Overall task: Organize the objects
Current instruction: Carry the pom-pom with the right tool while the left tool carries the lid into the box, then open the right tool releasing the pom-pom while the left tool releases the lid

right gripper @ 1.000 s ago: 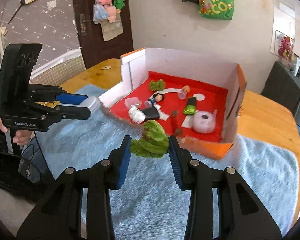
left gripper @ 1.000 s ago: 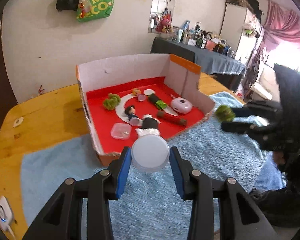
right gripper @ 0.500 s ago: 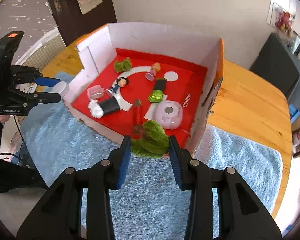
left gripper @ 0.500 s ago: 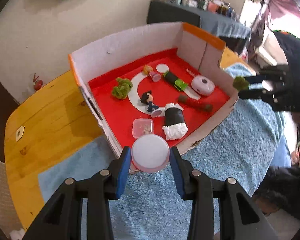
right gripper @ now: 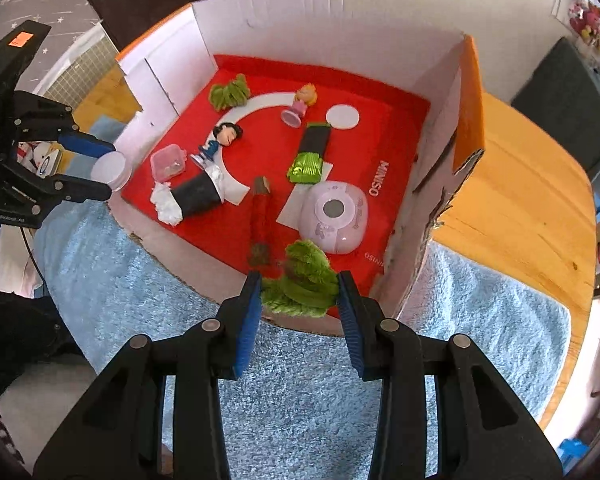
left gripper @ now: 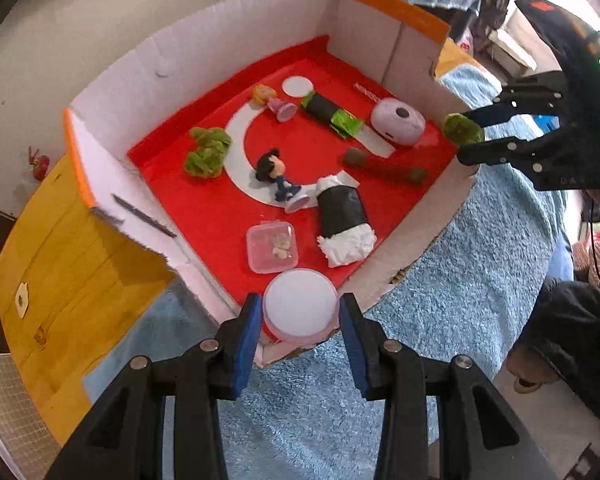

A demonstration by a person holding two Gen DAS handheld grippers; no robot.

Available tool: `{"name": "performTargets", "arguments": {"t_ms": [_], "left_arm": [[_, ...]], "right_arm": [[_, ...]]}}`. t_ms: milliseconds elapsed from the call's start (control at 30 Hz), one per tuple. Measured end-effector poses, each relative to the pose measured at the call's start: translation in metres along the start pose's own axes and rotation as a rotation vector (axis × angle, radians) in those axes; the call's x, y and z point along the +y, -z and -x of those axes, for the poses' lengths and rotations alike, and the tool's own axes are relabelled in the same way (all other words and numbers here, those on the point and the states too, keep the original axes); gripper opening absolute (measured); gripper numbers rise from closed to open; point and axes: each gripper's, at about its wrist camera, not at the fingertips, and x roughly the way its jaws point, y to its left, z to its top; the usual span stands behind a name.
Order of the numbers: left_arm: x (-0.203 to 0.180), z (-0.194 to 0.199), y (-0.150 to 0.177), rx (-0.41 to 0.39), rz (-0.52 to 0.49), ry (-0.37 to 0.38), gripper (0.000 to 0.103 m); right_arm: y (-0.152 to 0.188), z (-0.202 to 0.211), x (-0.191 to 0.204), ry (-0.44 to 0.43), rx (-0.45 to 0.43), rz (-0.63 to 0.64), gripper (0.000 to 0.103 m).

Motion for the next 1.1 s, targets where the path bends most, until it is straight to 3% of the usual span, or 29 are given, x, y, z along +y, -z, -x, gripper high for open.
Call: {"name": "performTargets", "arguments": {"t_ms": [200,1100], "left_arm": [[-0.005,-0.014,-0.006,0.069,-0.048,-0.016,0.041],[0.003,-0.021,-0.017,0.178,-0.166,0.018,0.041]], "right_arm": [[-0.002,-0.008,-0.003,0.011,0.057,-0.046,0.036],[-0.009,-0.027,-0.007,0.040,0.213,-0.203,0.036]]}}
